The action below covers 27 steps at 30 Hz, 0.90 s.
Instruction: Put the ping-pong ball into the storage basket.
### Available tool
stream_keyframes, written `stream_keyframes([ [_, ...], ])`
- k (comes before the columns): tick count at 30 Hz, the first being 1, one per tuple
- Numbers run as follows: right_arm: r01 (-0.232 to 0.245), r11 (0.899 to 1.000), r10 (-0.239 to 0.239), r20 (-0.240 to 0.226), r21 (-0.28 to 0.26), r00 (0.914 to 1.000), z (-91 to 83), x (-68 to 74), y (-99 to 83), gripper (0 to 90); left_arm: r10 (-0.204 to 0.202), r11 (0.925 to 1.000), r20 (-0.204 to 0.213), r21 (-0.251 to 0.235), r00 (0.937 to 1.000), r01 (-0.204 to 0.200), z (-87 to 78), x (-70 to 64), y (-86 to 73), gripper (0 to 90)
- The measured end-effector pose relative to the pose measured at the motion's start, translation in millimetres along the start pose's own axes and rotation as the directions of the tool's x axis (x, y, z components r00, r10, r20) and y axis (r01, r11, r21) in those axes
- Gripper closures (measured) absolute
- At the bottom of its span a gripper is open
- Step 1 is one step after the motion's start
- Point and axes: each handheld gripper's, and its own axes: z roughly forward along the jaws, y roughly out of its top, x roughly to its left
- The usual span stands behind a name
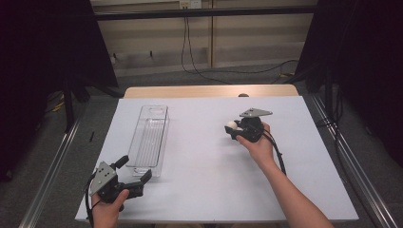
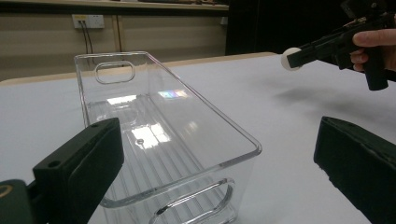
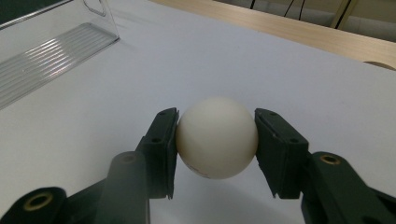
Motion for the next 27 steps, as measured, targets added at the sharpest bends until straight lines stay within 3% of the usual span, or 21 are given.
stream_keyframes([
  [27, 0.013, 1.0, -0.013, -0.025, -0.001, 0.9996, 6.4, 14.6, 12.6, 51.3, -0.021, 0.9998, -0.004, -0.008, 0.9998, 0.021, 1.3, 0.3, -0.4, 1.5],
])
